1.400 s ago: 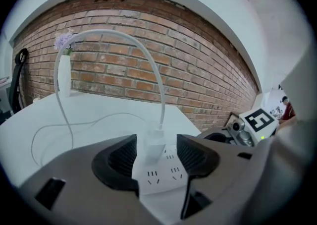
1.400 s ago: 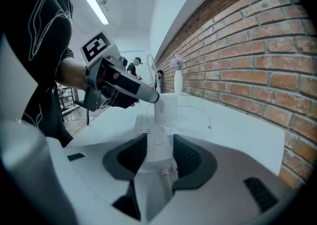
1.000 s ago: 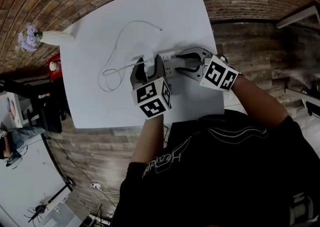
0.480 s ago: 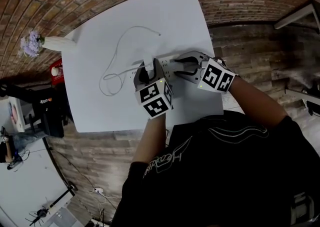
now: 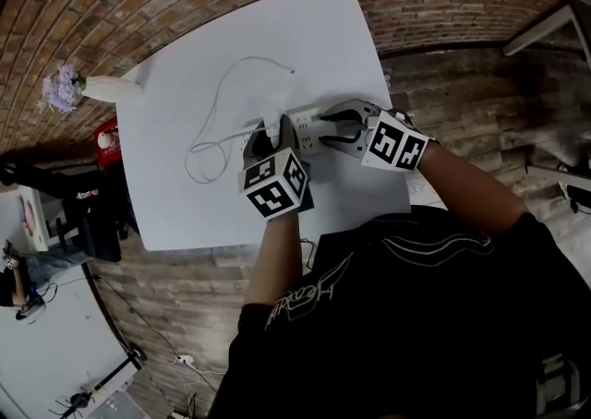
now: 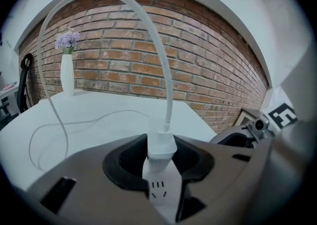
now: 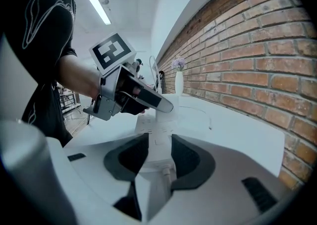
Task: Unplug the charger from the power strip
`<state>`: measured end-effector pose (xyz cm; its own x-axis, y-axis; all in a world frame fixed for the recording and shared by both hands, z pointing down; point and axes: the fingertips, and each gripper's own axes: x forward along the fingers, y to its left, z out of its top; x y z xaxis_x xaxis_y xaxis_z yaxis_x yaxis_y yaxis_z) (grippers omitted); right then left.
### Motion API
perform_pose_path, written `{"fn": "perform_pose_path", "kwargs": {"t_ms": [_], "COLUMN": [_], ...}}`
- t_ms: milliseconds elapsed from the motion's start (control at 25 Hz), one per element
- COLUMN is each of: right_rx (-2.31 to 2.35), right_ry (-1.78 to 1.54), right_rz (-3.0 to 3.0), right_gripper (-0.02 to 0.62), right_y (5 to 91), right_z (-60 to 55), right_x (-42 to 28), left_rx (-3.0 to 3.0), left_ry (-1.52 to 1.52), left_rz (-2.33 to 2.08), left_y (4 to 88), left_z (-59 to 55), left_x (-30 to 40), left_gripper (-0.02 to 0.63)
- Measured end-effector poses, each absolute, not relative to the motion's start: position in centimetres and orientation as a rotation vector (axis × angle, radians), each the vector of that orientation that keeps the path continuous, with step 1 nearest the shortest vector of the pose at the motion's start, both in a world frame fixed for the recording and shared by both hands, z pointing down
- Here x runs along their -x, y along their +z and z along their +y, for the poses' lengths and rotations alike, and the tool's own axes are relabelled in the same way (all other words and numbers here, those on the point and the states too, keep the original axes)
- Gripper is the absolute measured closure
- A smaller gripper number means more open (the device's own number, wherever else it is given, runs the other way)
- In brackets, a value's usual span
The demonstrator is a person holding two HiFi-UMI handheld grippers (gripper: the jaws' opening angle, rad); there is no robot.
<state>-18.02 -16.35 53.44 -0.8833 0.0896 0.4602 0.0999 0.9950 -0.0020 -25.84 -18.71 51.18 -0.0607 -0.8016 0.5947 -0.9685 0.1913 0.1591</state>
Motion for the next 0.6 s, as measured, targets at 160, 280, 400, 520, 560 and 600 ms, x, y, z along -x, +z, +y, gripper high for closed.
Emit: {"fn": "perform_pose_path", "kwargs": {"t_ms": [160, 280, 400, 520, 560, 600], "right_rx": [0.134, 0.136, 0.136, 0.137, 0.136, 0.137], "right_ry": [-0.027, -0.027, -0.025, -0.024, -0.023, -0.023], "right_rz": [-2.66, -2.66, -2.664, -2.666, -2.666, -2.664], "right_gripper": [0.469, 0.469, 0.471, 0.471, 0.471, 0.471], "right_y": [53.52, 53.51, 53.47, 53.44, 53.47, 53.52], "right_z": [-16.38, -16.41, -16.41, -16.49, -16.48, -16.45], "right_x": [18.01, 17.97, 17.98, 17.92, 17.89, 17.87], "left_rx": [-1.632, -1.615, -1.63, -1.645, -1.643, -1.636], "left_ry": [0.433, 0.48, 0.521, 0.518, 0.5, 0.477], "left_rz": [-1.943, -1.99, -2.02, -1.997, -1.975, -1.953], "left_y": [51.19, 50.94, 50.58, 50.43, 50.54, 50.73], "left_z": [-18.64, -18.61, -18.71, -18.87, -18.84, -18.77], "left_x": [25.8, 25.61, 25.36, 25.25, 25.31, 25.4], "left_gripper": [0.471, 0.472, 0.472, 0.472, 0.472, 0.472]}}
